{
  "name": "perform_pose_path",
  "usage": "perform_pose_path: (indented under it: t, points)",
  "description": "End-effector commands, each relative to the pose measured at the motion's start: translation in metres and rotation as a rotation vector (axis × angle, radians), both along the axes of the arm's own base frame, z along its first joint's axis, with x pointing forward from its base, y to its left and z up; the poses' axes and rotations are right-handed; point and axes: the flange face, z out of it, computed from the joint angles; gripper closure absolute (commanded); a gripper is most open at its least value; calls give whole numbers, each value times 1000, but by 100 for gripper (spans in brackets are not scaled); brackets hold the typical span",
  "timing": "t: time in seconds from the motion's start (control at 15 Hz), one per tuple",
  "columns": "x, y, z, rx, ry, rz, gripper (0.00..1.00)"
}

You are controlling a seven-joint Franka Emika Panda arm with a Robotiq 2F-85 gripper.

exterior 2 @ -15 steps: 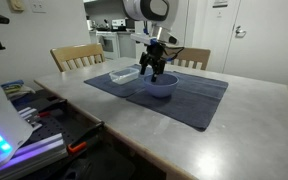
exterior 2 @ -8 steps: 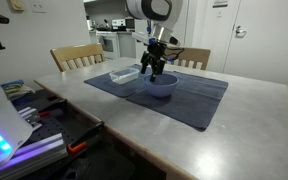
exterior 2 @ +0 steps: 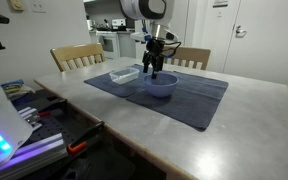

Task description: Move the bowl backwards

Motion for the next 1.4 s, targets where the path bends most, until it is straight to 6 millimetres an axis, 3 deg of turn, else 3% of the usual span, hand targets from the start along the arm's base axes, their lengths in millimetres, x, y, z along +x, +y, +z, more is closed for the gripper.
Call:
perform_pose_path:
  t: [0.0, 0.47, 0.53, 0.6, 1.27, 1.33]
  points:
    - [3, 2, -1, -79, 12, -24, 0]
    - [3, -1, -8, -36, -5, -45, 0]
    - [3, -2, -8, -33, -3, -47, 19]
    - [3, -4, -8, -30, 0, -47, 27]
    - [1, -15, -7, -42, 17, -41, 98]
    - [1, -15, -8, -42, 20, -38, 99]
